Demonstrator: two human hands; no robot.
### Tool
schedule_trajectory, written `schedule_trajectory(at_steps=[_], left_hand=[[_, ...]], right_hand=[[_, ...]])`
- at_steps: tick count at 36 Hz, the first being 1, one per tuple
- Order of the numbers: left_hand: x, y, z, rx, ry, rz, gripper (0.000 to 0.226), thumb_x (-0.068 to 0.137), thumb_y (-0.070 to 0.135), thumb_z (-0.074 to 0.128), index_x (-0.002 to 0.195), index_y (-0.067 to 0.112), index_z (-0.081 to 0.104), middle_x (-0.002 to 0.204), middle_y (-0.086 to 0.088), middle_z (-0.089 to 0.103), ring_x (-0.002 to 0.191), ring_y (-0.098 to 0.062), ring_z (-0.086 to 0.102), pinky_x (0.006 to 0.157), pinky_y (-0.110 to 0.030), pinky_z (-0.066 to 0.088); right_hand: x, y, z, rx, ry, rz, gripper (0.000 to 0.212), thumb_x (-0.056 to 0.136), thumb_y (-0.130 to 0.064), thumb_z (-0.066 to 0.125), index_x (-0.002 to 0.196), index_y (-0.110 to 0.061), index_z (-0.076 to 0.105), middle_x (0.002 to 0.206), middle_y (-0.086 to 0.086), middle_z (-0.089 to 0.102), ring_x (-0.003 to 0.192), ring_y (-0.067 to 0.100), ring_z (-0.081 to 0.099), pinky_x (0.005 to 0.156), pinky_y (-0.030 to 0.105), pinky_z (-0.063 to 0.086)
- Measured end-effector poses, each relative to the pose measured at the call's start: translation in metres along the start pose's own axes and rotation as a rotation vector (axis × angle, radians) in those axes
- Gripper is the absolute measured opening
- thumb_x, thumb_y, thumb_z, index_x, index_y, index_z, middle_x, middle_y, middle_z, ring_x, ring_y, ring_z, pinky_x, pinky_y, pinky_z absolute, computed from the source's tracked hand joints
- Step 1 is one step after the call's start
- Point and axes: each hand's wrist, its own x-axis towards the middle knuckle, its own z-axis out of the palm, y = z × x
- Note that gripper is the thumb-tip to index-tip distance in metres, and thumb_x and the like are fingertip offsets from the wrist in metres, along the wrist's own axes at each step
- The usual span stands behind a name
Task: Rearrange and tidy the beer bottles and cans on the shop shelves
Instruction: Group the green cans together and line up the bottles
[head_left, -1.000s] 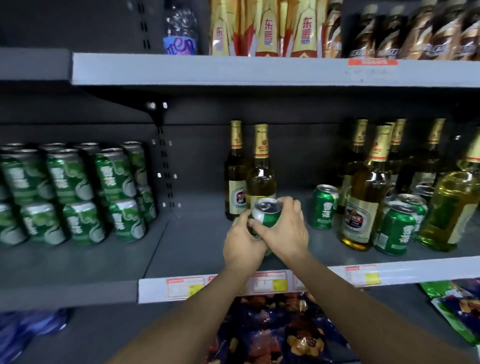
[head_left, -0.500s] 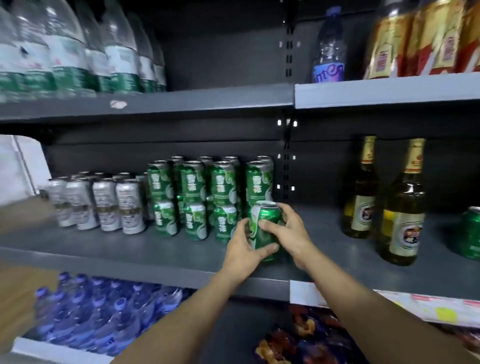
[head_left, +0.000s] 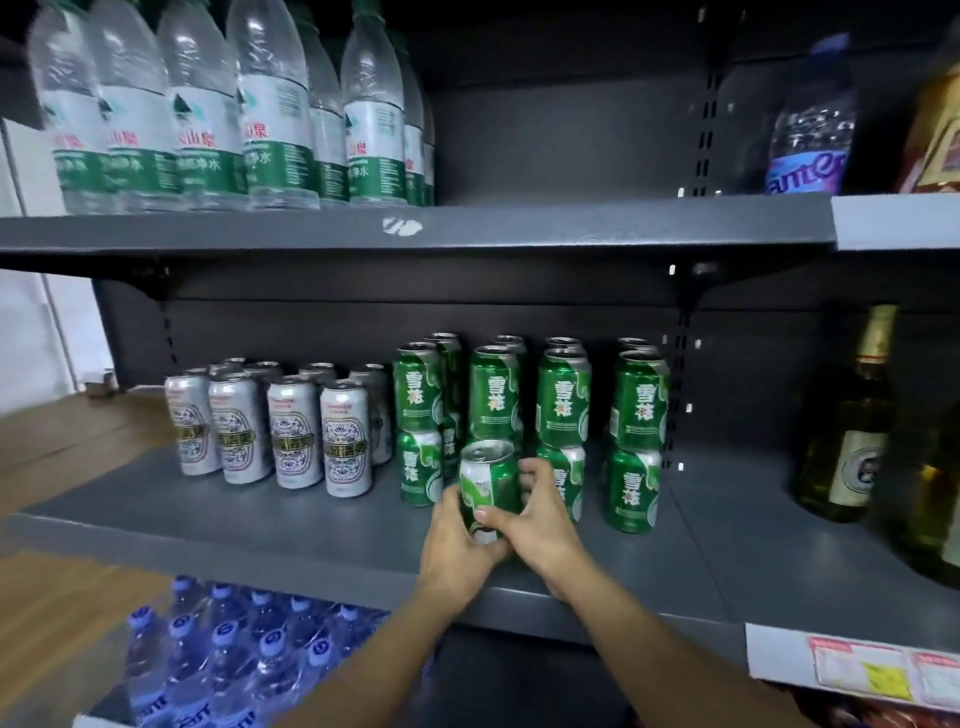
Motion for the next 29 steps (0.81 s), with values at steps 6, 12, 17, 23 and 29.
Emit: schedule_trajectory(at_steps=[6, 12, 17, 23, 29], left_hand=[[0.022, -0.019, -0.053, -0.187, -0.207, -0.047, 0.061, 0.071, 0.001, 0.079, 0.122, 0.021, 0.052, 0.106, 0.004, 0.068, 0.092, -0.004, 0.064, 0.074, -0.013, 0.049], [0.042, -0.049, -0.078, 0.192, -0.024, 0.013, 0.079, 0.057, 0.032, 0.086, 0.121, 0.032, 0.039, 0.111, 0.012, 0.061, 0.098, -0.013, 0.061, 0.084, -0.032, 0.05], [0.059, -0.072, -0.096, 0.225, -0.105, 0.058, 0.081, 0.057, 0.04, 0.076, 0.128, 0.024, 0.04, 0.117, 0.002, 0.053, 0.103, -0.019, 0.058, 0.086, -0.034, 0.049], [0.08, -0.093, -0.116, 0.108, -0.285, 0.064, 0.065, 0.065, 0.016, 0.083, 0.119, 0.019, 0.048, 0.109, 0.001, 0.061, 0.099, -0.01, 0.061, 0.083, -0.016, 0.047], [0.076, -0.098, -0.109, 0.01, -0.217, 0.089, 0.057, 0.062, 0.015, 0.082, 0.105, 0.029, 0.047, 0.099, 0.011, 0.067, 0.091, -0.004, 0.064, 0.086, -0.03, 0.052]], right_hand=[[0.014, -0.002, 0.024, 0.265, -0.133, 0.106, 0.067, 0.079, -0.009, 0.075, 0.136, -0.013, 0.041, 0.133, 0.011, 0.057, 0.119, 0.021, 0.057, 0.1, 0.034, 0.047], [0.015, -0.005, 0.074, 0.153, -0.113, 0.086, 0.05, 0.077, -0.014, 0.08, 0.115, -0.023, 0.05, 0.113, 0.0, 0.065, 0.102, 0.016, 0.065, 0.088, 0.029, 0.054], [0.018, -0.004, 0.115, 0.008, 0.109, -0.022, 0.056, 0.073, -0.004, 0.08, 0.112, -0.019, 0.043, 0.104, -0.007, 0.06, 0.09, 0.002, 0.06, 0.089, 0.025, 0.051], [0.02, 0.008, 0.128, 0.082, 0.088, 0.002, 0.061, 0.078, 0.009, 0.07, 0.13, -0.008, 0.044, 0.126, 0.01, 0.058, 0.111, 0.016, 0.06, 0.091, 0.016, 0.049], [0.018, 0.017, 0.131, -0.037, 0.125, 0.041, 0.068, 0.083, -0.011, 0.073, 0.142, -0.021, 0.041, 0.128, 0.004, 0.051, 0.107, 0.011, 0.056, 0.093, 0.022, 0.048]])
